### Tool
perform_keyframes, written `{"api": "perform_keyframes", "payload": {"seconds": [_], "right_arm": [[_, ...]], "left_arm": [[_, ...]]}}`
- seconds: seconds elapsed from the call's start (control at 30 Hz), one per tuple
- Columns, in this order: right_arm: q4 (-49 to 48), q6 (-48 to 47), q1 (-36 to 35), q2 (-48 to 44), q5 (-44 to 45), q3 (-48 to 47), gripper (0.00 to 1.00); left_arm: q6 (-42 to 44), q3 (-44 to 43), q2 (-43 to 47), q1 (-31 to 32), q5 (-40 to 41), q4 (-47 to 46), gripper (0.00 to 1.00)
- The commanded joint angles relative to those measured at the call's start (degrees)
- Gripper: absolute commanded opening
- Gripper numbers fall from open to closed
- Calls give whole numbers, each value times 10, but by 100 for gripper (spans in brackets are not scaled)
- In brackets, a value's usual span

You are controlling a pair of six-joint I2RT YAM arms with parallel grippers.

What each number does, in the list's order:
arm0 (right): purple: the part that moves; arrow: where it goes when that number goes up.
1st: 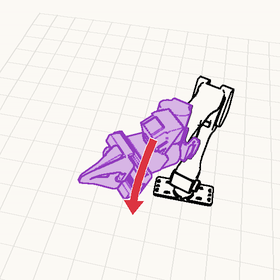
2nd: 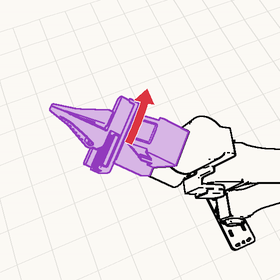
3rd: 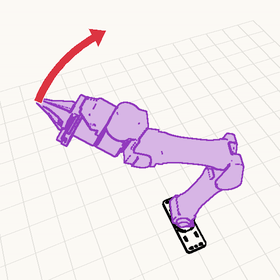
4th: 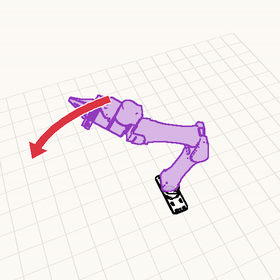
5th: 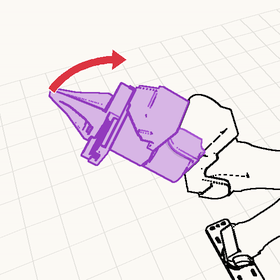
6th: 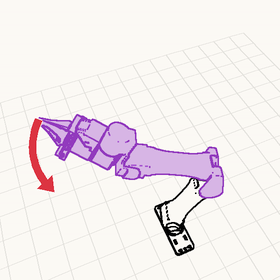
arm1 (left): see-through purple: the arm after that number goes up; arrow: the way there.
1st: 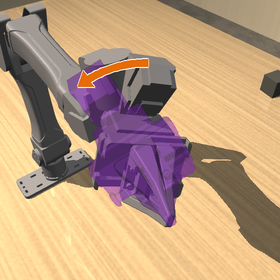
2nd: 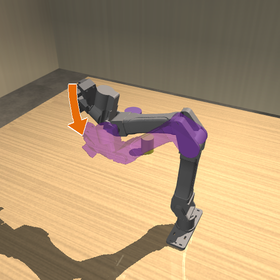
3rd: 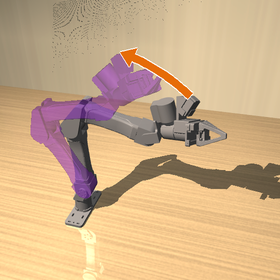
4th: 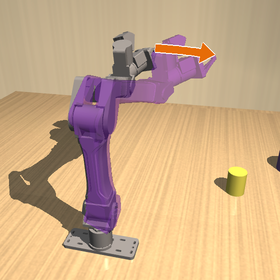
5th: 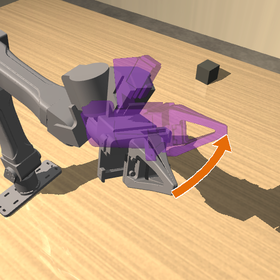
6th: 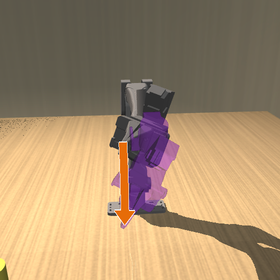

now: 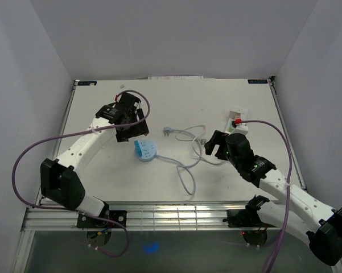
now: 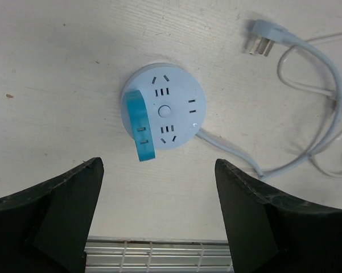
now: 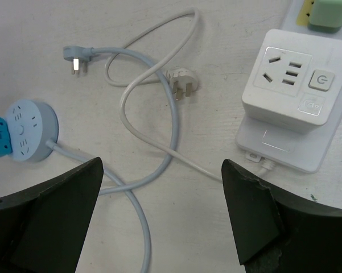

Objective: Insert the plug

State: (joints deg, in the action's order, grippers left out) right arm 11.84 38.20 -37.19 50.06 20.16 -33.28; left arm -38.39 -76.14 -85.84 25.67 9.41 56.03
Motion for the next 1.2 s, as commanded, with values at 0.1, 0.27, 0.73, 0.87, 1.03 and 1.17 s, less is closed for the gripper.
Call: {"api": "perform_keyframes", "payload": {"seconds": [0.1, 0.27, 0.73, 0.87, 1.03, 1.17], "right_arm": [[-27, -128, 3, -36, -16, -45, 89], [-30, -170, 3, -111, 27, -29, 89], [-14, -189, 3, -247, 103, 44, 89], [-12, -190, 4, -250, 105, 46, 89], [-9, -189, 3, -251, 105, 45, 89], [-8, -183, 4, -255, 100, 45, 90]], "left_arm": [[15, 59, 140, 3, 4, -70, 96], [7, 194, 268, 3, 11, -204, 98], [5, 449, 623, 3, 25, -420, 98], [4, 470, 671, 3, 32, -424, 98], [-3, 456, 654, 3, 39, -401, 98], [-5, 441, 626, 3, 36, -385, 98]]}}
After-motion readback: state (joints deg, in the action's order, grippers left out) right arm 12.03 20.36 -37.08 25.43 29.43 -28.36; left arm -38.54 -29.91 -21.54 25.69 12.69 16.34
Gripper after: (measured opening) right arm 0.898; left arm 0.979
